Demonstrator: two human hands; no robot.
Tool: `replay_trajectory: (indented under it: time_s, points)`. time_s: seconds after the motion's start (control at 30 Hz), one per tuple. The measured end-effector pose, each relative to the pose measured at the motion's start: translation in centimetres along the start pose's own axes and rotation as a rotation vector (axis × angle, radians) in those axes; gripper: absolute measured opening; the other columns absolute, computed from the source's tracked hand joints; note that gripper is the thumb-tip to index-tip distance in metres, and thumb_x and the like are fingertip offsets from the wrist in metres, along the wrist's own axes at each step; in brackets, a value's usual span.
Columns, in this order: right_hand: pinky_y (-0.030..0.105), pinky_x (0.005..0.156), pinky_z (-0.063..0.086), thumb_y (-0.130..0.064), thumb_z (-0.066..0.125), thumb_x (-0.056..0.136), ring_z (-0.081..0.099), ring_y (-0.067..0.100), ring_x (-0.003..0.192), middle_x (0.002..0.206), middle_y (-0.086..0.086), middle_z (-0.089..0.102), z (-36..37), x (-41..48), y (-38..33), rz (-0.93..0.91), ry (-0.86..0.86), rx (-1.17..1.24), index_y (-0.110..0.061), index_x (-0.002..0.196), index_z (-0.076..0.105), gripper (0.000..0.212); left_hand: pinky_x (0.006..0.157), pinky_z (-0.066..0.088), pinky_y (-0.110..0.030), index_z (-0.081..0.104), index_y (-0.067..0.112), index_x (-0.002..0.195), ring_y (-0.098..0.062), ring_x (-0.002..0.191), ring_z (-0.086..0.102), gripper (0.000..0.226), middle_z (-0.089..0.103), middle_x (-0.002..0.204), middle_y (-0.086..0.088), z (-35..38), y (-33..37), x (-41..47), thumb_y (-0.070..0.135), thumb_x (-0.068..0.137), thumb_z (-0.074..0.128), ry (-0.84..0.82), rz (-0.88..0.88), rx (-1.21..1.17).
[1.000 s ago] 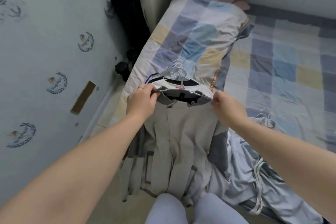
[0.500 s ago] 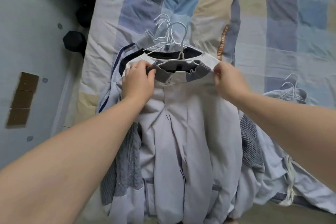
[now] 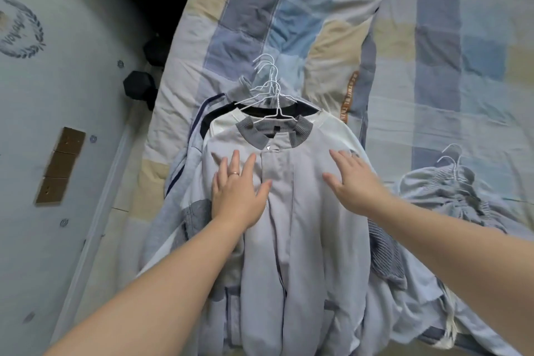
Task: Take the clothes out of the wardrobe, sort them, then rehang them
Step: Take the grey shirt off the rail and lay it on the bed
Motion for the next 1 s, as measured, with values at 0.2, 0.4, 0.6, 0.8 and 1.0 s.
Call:
replay_trajectory:
  time_s: [0.2, 0.4, 0.6, 0.8, 1.0]
  points:
    - [0.047, 0.118, 0.019, -0.058, 0.034, 0.097, 0.006, 0.018, 0.15, 0.164, -0.01, 0.007, -5.2, -7.7, -0.3, -0.129, 0.01, -0.099, -0.036, 0.154, 0.009, 0.066, 0.123, 0.002, -0.047, 0.016, 0.04, 0.155, -0.02, 0.153, -0.009, 0.067, -0.004, 0.168, 0.004, -2.4, 4.4, -8.6, 0.059, 0.096, 0.04, 0.023, -0.029, -0.056]
    - [0.046, 0.118, 0.018, -0.058, 0.035, 0.098, 0.007, 0.021, 0.15, 0.164, -0.008, 0.007, -10.5, -14.3, -0.2, -0.296, 0.017, -0.213, -0.035, 0.155, 0.007, 0.068, 0.123, -0.001, -0.048, 0.016, 0.039, 0.156, -0.021, 0.153, -0.01, 0.069, -0.003, 0.168, 0.002, -5.0, 8.2, -16.6, 0.062, 0.095, 0.041, 0.102, -0.061, -0.041]
    - [0.045, 0.118, 0.017, -0.06, 0.033, 0.097, 0.008, 0.022, 0.15, 0.164, -0.009, 0.006, -13.3, -19.6, -1.0, -0.482, 0.028, -0.347, -0.035, 0.155, 0.005, 0.069, 0.122, -0.005, -0.048, 0.01, 0.042, 0.155, -0.021, 0.152, -0.012, 0.071, -0.006, 0.168, 0.004, -6.4, 9.1, -25.1, 0.065, 0.094, 0.038, 0.213, -0.169, -0.072]
    - [0.051, 0.119, 0.012, -0.061, 0.029, 0.098, 0.004, 0.023, 0.15, 0.164, -0.01, 0.002, -12.2, -25.2, -4.4, -0.689, -0.026, -0.468, -0.037, 0.155, -0.002, 0.069, 0.122, -0.004, -0.05, 0.007, 0.041, 0.156, -0.019, 0.151, -0.015, 0.075, -0.007, 0.167, 0.006, -7.0, 7.6, -32.3, 0.071, 0.091, 0.032, 0.298, -0.266, -0.03]
    - [0.05, 0.12, 0.011, -0.062, 0.026, 0.098, 0.002, 0.022, 0.151, 0.164, -0.01, 0.0, -8.6, -32.4, -8.7, -0.897, -0.032, -0.547, -0.038, 0.154, -0.005, 0.069, 0.12, 0.0, -0.053, 0.008, 0.043, 0.155, -0.018, 0.151, -0.011, 0.078, -0.003, 0.168, 0.006, -7.1, 4.6, -40.7, 0.076, 0.087, 0.026, 0.429, -0.377, -0.02]
Point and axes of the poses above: each hand's wrist, its own x-axis towards the middle knuckle, its own z-axis out of the palm, y = z × x, the point moved 5 cm from there along x, towards the middle knuckle
